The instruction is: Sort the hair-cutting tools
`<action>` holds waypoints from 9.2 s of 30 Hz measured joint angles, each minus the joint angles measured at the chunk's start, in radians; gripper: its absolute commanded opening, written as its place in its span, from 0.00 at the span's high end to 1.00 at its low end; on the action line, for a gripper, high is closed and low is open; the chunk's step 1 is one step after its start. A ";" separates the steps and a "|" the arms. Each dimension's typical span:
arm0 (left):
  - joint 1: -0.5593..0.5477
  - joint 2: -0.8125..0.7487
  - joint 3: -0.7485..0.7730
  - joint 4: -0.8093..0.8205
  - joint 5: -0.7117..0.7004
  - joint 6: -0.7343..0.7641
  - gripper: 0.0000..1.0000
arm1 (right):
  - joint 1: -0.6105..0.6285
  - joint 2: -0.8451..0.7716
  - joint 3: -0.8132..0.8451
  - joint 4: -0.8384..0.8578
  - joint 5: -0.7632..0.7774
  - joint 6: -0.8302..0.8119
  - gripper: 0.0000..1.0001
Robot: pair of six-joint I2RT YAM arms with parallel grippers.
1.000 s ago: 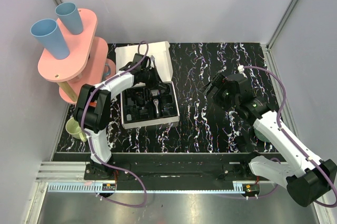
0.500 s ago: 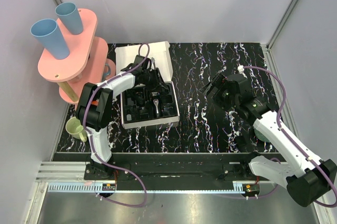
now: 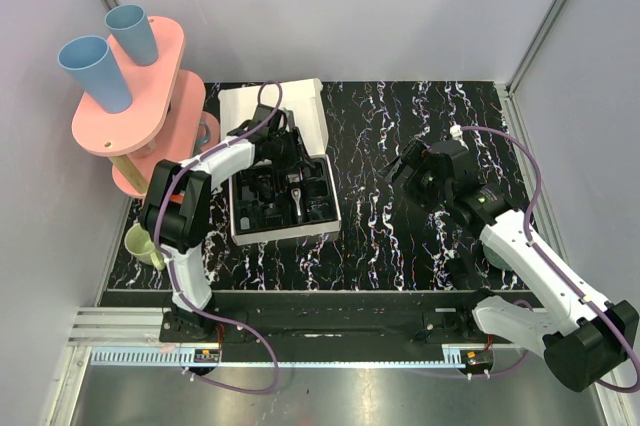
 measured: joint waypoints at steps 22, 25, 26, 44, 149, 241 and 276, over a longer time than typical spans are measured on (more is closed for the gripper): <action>-0.030 0.016 0.004 -0.016 -0.036 0.018 0.80 | 0.000 0.027 -0.029 -0.099 0.135 -0.043 0.09; -0.032 0.027 0.016 -0.018 -0.031 0.019 0.80 | -0.001 0.027 -0.031 -0.121 0.157 -0.046 0.09; -0.033 0.028 0.021 -0.016 -0.034 0.021 0.80 | -0.002 0.027 -0.033 -0.128 0.162 -0.047 0.09; -0.039 -0.182 -0.011 -0.061 -0.108 0.057 0.41 | -0.006 0.042 -0.087 -0.254 0.212 -0.070 0.00; -0.515 -0.508 -0.532 0.760 -0.126 -0.047 0.27 | -0.210 0.093 -0.050 0.021 -0.374 0.266 0.85; -0.139 -0.274 -0.368 0.106 0.205 -0.045 1.00 | -0.208 0.035 -0.141 -0.007 -0.293 0.090 0.04; -0.129 -0.320 -0.373 0.039 0.025 -0.013 0.83 | -0.208 0.047 -0.170 0.004 -0.294 0.087 0.06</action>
